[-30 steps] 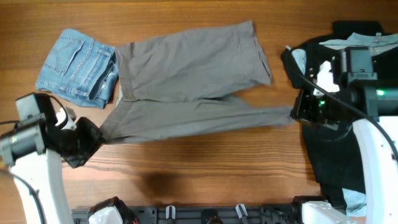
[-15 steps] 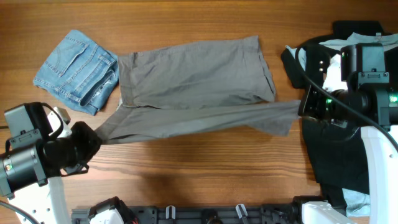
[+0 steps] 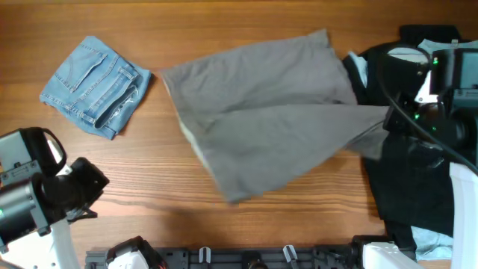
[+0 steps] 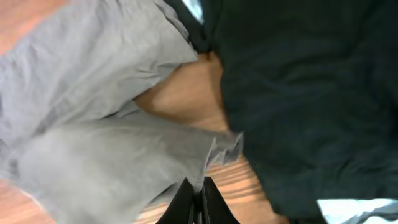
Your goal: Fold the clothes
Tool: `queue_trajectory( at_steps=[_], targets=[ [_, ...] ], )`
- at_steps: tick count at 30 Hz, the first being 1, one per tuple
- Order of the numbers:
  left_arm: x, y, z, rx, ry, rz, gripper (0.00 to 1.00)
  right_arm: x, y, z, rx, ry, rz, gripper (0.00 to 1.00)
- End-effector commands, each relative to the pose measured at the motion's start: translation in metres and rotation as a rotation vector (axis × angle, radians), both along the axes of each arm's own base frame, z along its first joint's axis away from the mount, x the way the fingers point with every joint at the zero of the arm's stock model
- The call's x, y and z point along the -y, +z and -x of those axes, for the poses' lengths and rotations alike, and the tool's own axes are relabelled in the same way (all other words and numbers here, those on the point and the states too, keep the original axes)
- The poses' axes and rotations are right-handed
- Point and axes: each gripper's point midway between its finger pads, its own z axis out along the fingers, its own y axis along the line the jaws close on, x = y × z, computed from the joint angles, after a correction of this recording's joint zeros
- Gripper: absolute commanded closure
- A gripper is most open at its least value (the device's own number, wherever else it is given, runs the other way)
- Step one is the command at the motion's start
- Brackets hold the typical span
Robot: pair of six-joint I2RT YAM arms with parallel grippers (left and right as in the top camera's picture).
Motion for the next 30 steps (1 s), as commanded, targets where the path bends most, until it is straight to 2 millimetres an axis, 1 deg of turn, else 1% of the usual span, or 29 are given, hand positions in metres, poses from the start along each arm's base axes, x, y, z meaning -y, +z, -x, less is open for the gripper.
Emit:
queue_trajectory(
  at_steps=[1,3,4,7,8,10,11,13,15,16,18,19,20,21,24,26,27,29,30],
  targets=[
    [-0.016,0.007,0.000,-0.006,0.009,-0.088,0.96,0.012,0.008,0.000,0.020,-0.050,0.050,0.96],
    [-0.013,0.006,-0.005,0.004,0.001,-0.064,0.96,0.008,0.005,-0.002,0.010,-0.038,0.030,0.96],
    [-0.007,0.005,-0.011,0.022,-0.014,-0.023,0.96,0.008,0.004,-0.003,0.006,-0.037,0.027,0.96],
    [0.026,0.004,-0.037,0.113,-0.118,0.132,0.96,0.007,0.002,-0.005,-0.001,-0.036,0.025,0.96],
    [0.038,0.001,-0.047,0.132,-0.175,0.165,0.96,0.007,0.002,-0.005,-0.001,-0.036,0.025,0.96],
    [0.061,-0.013,-0.065,0.148,-0.298,0.193,0.96,0.007,0.002,-0.005,-0.001,-0.036,0.024,0.96],
    [0.081,-0.026,-0.078,0.159,-0.388,0.221,0.96,0.007,0.002,-0.005,-0.001,-0.036,0.024,0.96],
    [0.109,-0.049,-0.093,0.159,-0.483,0.261,0.96,0.007,0.002,-0.005,-0.001,-0.037,0.024,0.96],
    [0.139,-0.083,-0.107,0.131,-0.561,0.287,0.96,0.007,0.002,-0.005,-0.001,-0.037,0.023,0.96],
    [0.155,-0.103,-0.113,0.109,-0.618,0.292,0.96,0.007,0.002,-0.006,0.001,-0.035,0.020,0.96],
    [0.176,-0.132,-0.121,0.062,-0.678,0.299,0.96,0.005,0.002,-0.006,0.002,-0.032,0.013,0.96],
    [0.187,-0.151,-0.126,0.032,-0.713,0.301,0.96,0.005,0.002,-0.006,0.003,-0.029,0.010,0.96],
    [0.194,-0.164,-0.130,0.012,-0.732,0.303,0.96,0.004,0.002,-0.007,0.003,-0.027,0.004,0.96],
    [0.203,-0.183,-0.133,-0.016,-0.750,0.311,0.96,0.002,0.002,-0.007,0.007,-0.023,-0.002,0.96],
    [0.215,-0.220,-0.134,-0.080,-0.770,0.332,0.96,-0.002,0.002,-0.009,0.009,-0.010,-0.027,0.96],
    [0.215,-0.243,-0.132,-0.131,-0.763,0.336,0.96,-0.004,0.000,-0.009,0.002,-0.005,-0.036,0.96],
    [0.213,-0.250,-0.131,-0.146,-0.757,0.333,0.96,-0.004,-0.003,-0.010,-0.006,-0.005,-0.037,0.96],
    [0.204,-0.269,-0.131,-0.186,-0.717,0.307,0.96,-0.005,-0.010,-0.011,-0.034,-0.002,-0.042,0.96],
    [0.186,-0.282,-0.132,-0.229,-0.627,0.246,0.96,-0.009,-0.015,-0.013,-0.052,0.020,-0.059,0.96]
  ],
)
